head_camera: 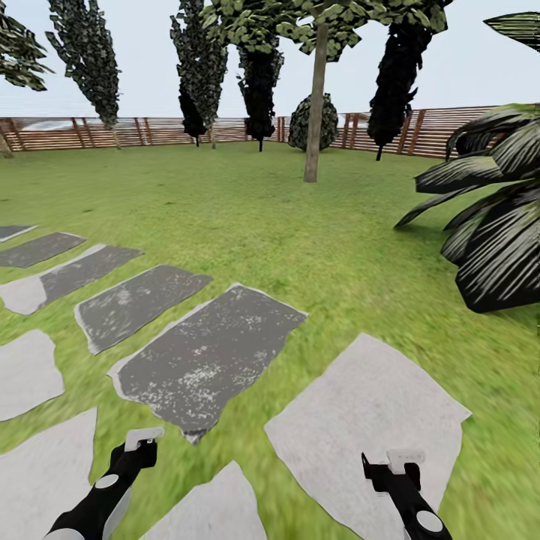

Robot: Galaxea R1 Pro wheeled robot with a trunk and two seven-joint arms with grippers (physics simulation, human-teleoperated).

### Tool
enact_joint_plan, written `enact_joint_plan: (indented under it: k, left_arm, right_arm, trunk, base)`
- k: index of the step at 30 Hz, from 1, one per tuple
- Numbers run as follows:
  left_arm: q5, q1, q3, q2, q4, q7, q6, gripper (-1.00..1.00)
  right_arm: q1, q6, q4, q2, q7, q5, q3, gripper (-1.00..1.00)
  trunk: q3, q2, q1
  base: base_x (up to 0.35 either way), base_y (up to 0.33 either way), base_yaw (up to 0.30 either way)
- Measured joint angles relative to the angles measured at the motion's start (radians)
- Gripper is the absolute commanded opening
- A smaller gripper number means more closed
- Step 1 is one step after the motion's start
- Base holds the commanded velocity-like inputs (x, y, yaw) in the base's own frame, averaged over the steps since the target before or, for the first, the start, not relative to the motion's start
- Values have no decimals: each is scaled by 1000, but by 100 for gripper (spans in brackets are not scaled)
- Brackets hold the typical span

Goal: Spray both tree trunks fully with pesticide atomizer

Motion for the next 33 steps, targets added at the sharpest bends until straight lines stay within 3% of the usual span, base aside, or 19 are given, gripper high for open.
enact_joint_plan:
  k: [10, 33]
  left_arm:
    - [0, 0, 0, 0, 0, 0, 0, -100]
    - [-1, 0, 0, 2, 0, 0, 0, -100]
  right_arm:
    - [0, 0, 0, 0, 0, 0, 0, 100]
    - [0, 1, -1, 0, 0, 0, 0, 100]
  trunk:
    - [0, 0, 0]
    - [0, 0, 0]
  base:
    - [334, 35, -253]
    - [339, 0, -9]
